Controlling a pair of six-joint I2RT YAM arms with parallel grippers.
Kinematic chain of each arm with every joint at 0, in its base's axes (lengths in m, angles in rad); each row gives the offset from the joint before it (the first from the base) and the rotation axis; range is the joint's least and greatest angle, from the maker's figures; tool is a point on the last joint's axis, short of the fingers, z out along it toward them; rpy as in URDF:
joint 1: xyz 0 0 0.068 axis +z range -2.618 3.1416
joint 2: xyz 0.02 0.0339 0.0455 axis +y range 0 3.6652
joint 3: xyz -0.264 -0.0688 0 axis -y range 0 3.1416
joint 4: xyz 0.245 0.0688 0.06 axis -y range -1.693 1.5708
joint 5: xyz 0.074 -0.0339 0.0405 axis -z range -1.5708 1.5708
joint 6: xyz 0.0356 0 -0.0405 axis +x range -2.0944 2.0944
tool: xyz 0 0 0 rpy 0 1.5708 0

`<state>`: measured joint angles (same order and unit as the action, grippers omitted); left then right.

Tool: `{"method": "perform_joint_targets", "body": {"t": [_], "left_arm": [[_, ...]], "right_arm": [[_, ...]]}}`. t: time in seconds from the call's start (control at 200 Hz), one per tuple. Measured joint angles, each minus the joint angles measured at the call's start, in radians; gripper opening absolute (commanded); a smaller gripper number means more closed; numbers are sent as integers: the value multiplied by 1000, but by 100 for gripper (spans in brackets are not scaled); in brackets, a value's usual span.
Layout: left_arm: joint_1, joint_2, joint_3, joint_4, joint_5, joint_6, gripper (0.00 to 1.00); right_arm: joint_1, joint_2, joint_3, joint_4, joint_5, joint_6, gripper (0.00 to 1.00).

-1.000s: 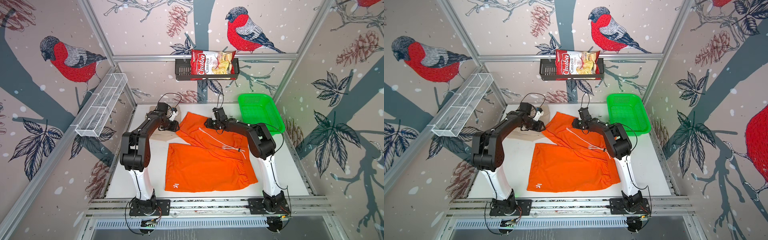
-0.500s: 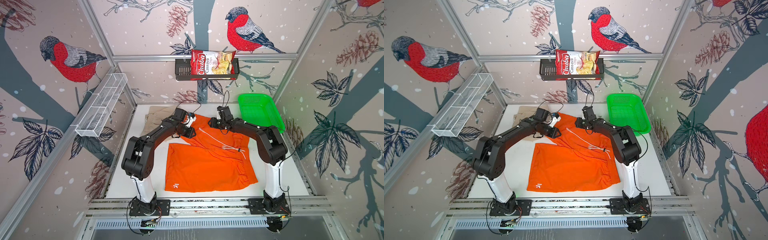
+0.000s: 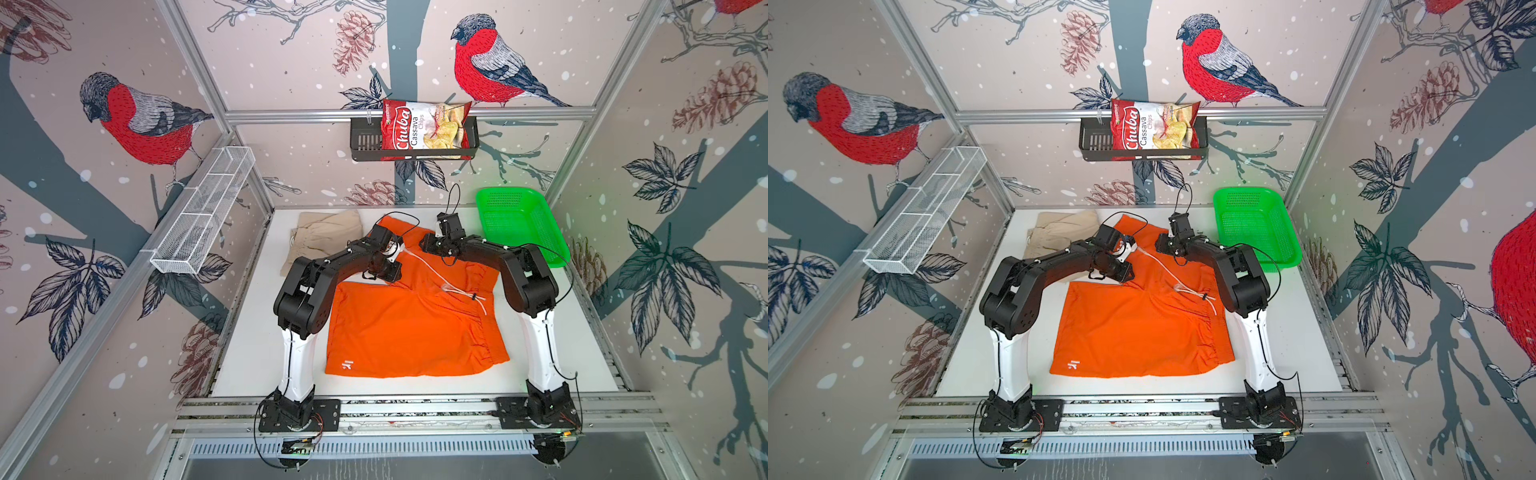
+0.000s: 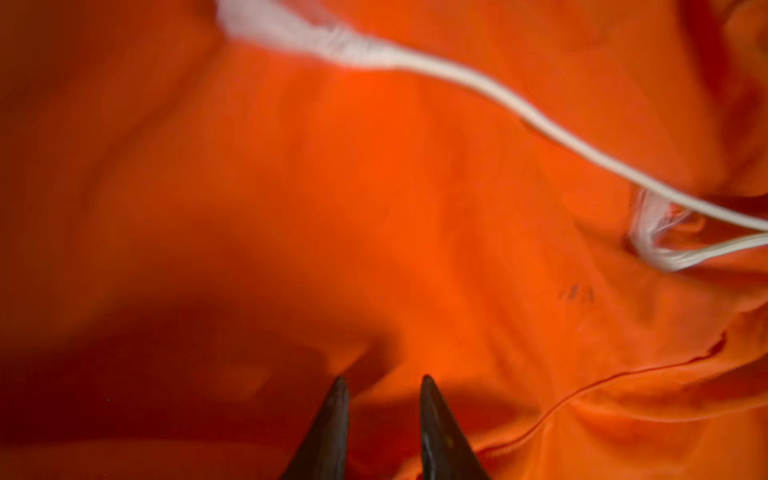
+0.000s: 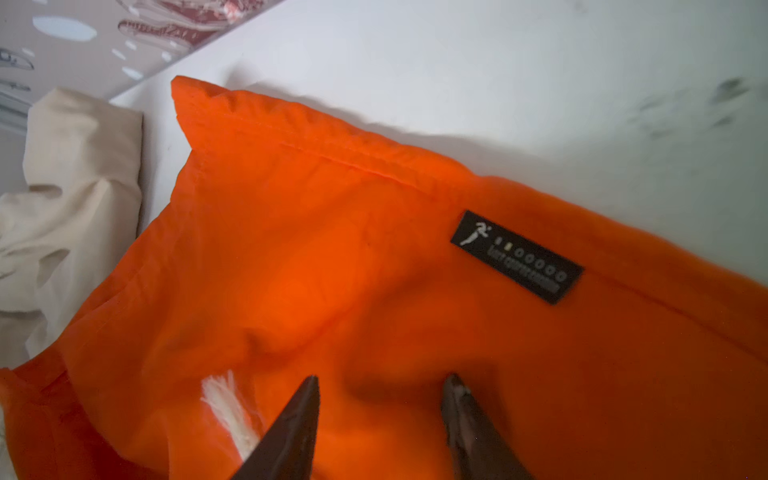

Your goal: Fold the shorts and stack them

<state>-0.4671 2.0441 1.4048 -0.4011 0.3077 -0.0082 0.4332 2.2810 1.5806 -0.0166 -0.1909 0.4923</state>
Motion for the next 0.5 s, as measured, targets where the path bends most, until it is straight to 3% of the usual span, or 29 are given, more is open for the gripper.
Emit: {"method": "perform_joint_targets", "body": {"t": [0.205,0.33,0.5], "left_arm": [[32,-75,-123,22,-64,8,29],[82,-185,-190,0,-97,-21,41],[122,-340,-205,32,-101,-70,41]], "right_arm": [[-23,3,4,14,-2,-23,52],[-23,-29,-9,-29,6,-31,54],[-5,-148,-53,-129,26,-42,55]]}}
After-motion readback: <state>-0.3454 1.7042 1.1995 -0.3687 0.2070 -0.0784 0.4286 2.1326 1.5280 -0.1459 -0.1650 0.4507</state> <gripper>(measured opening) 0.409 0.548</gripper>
